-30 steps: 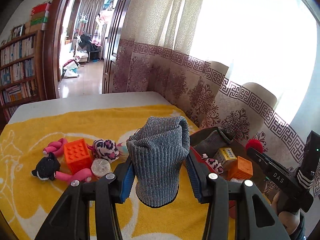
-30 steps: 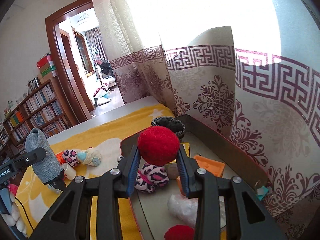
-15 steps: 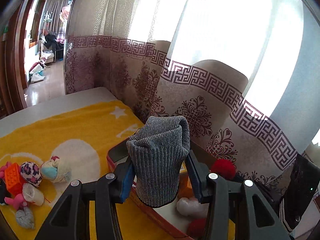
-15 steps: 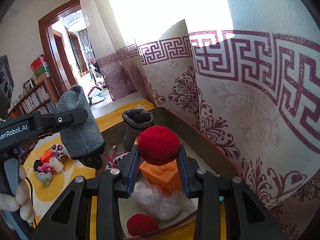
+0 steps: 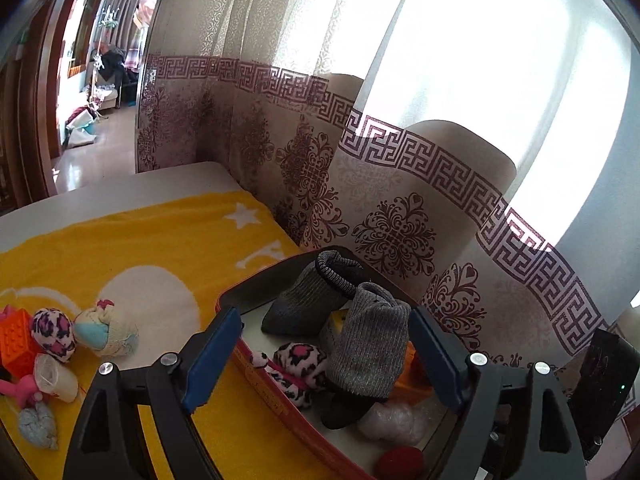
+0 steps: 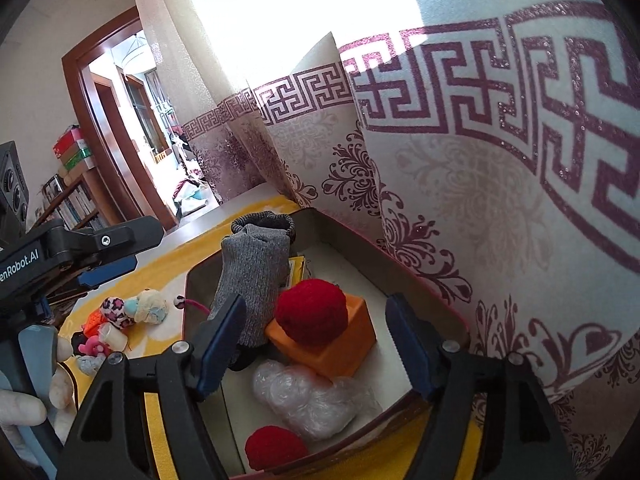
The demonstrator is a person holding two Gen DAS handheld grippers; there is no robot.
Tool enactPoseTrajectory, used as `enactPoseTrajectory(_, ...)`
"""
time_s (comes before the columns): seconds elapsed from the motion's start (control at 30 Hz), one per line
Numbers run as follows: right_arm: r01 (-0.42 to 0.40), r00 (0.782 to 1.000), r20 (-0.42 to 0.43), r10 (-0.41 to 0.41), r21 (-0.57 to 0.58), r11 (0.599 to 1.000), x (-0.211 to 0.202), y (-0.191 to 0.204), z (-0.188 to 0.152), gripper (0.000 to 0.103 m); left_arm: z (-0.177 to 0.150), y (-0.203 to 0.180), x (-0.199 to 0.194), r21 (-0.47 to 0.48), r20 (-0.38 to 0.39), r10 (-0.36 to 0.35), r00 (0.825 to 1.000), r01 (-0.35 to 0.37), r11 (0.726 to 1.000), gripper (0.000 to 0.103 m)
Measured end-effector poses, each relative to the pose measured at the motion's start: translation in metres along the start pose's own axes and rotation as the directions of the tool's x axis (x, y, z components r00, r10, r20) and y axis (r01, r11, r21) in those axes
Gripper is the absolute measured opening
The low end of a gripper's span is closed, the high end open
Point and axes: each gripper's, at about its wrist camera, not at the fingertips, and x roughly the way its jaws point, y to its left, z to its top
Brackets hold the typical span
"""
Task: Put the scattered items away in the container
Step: 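Drop the grey sock into the tin with left tool while right tool drops the pompom, then withdraw both tools from the tin toward the black glove and knit hat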
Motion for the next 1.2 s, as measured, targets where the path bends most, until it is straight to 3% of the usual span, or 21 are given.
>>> enactPoseTrajectory(0.37, -0.008, 1.000, 0.015, 0.008, -0.017, 1.000, -0.010, 0.017, -0.001, 0.077, -0.015, 0.041, -0.023, -0.039, 0.025, 0.104, 0.994, -0.103, 0.994, 0.087)
enactPoseTrajectory(0.67, -0.057, 0.998, 0.013, 0.058, -0.082, 0.995, -0.009, 0.055, 0.000, 0.078, -0.032, 0.095, -0.055, -0.120, 0.029, 0.184, 0.982, -0.180, 0.976, 0.087)
enactPoseTrajectory(1.2, -0.195, 0.978, -0.110, 0.175, -0.207, 0.959, 0.035, 0.151, -0.001, 0.078, -0.063, 0.228, -0.137, -0.338, 0.027, 0.393, 0.919, -0.362, 0.869, 0.087)
